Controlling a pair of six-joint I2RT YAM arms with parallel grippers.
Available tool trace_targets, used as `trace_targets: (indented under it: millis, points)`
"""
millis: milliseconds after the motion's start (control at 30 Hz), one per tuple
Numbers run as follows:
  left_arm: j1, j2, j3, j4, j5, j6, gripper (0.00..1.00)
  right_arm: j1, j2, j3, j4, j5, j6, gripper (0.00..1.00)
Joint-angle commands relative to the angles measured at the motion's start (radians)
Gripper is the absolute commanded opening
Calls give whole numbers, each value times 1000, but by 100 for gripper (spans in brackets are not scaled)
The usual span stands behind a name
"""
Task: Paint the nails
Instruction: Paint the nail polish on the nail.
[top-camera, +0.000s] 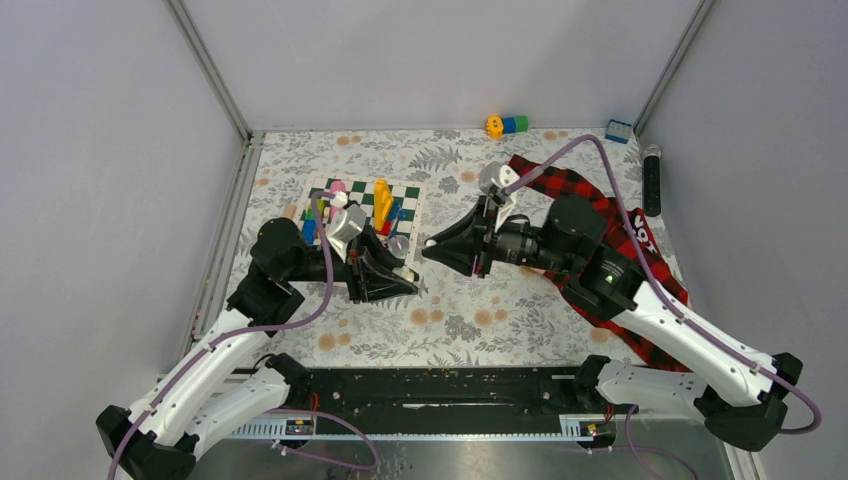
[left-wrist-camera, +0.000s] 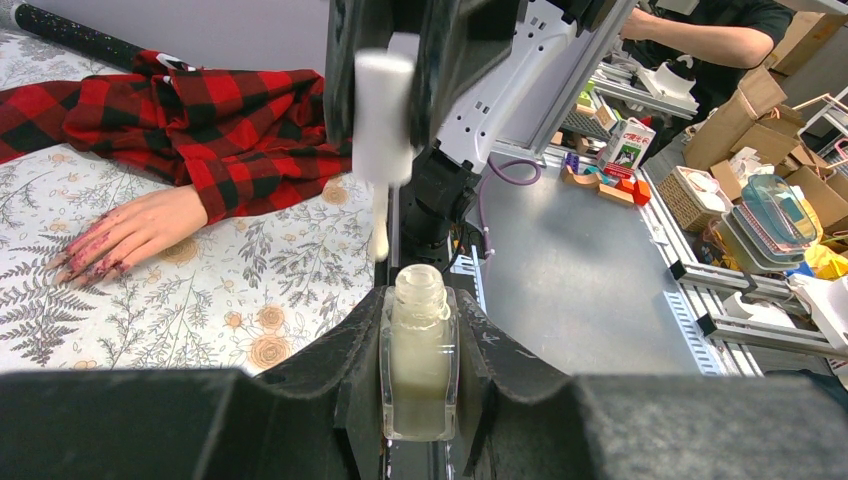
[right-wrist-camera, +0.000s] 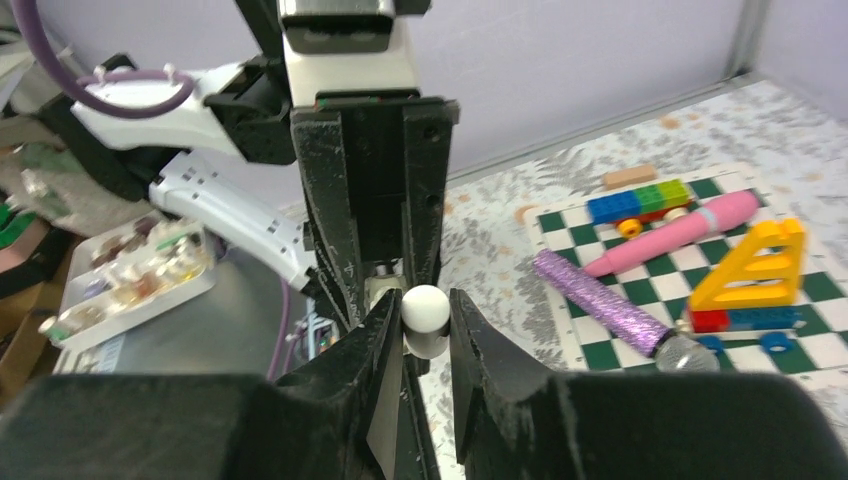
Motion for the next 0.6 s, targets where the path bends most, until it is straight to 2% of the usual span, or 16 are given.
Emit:
trace_targets:
  millis: [0, 267, 467, 567]
  points:
    - [0, -7, 1, 53, -19, 13, 0, 10, -88, 19, 3, 159, -35, 0]
    - [16, -16, 28, -86, -205, 133, 0, -11, -141, 18, -176, 568, -96, 0]
    - [122, 1, 64, -141, -346, 105, 0, -64, -117, -59, -184, 708, -117, 0]
    - [181, -4, 63, -169, -383, 114, 0, -107, -72, -111, -158, 715, -113, 0]
